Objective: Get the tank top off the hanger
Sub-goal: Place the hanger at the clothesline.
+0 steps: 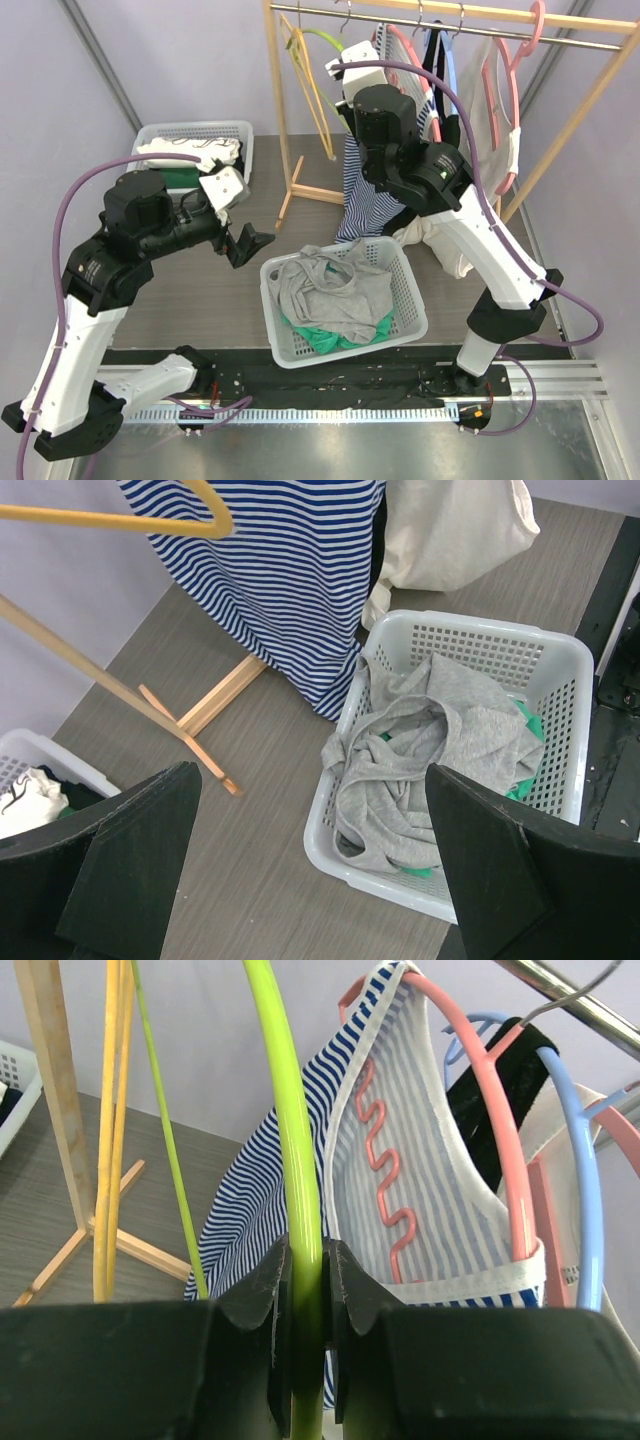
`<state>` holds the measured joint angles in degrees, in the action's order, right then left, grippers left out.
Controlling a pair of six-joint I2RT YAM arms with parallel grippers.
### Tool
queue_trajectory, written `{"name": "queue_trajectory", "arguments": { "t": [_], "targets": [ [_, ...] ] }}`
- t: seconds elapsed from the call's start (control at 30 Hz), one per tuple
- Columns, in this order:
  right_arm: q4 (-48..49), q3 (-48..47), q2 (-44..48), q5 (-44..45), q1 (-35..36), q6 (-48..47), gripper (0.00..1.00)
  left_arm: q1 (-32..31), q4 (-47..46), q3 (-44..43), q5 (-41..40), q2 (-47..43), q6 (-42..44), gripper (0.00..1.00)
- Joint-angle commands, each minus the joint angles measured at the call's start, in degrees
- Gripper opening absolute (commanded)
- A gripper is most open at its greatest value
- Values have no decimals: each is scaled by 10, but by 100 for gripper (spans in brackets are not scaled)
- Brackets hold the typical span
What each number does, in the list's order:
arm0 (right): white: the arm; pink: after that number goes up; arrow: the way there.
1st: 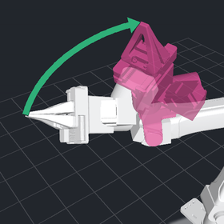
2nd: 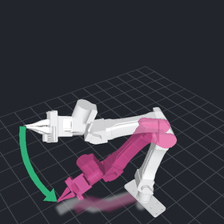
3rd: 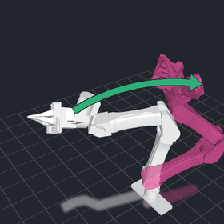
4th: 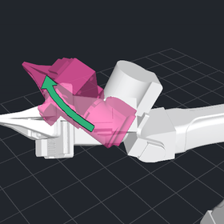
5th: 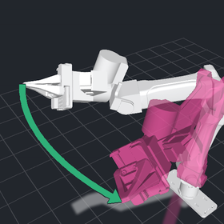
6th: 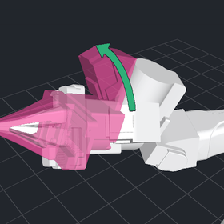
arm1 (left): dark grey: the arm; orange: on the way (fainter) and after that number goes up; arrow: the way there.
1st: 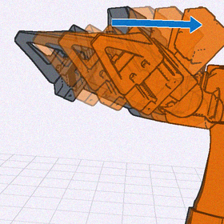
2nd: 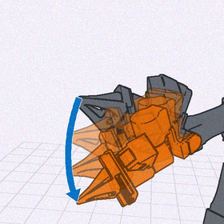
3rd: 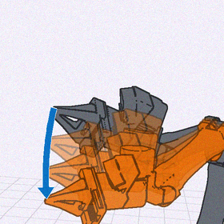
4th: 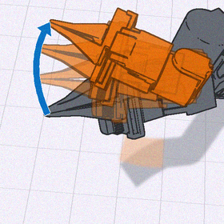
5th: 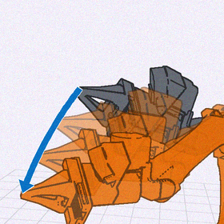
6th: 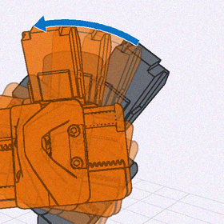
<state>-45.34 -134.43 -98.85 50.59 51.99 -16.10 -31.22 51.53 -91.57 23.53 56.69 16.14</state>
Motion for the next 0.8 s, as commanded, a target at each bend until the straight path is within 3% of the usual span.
{"name": "queue_trajectory", "arguments": {
  "t": [0.0, 0.4, 0.77],
  "targets": [
    [36, -36, 12, 42, -3, 10, 1, -1, -17, -1, -1, -11, 5, 100],
    [69, -17, 37, 94, -3, 26, 1, -1, -18, 8, 1, -18, 5, 100],
    [113, 82, 134, 3, -2, 70, 1, -1, -19, 18, 2, -24, 7, 100]
  ]
}}
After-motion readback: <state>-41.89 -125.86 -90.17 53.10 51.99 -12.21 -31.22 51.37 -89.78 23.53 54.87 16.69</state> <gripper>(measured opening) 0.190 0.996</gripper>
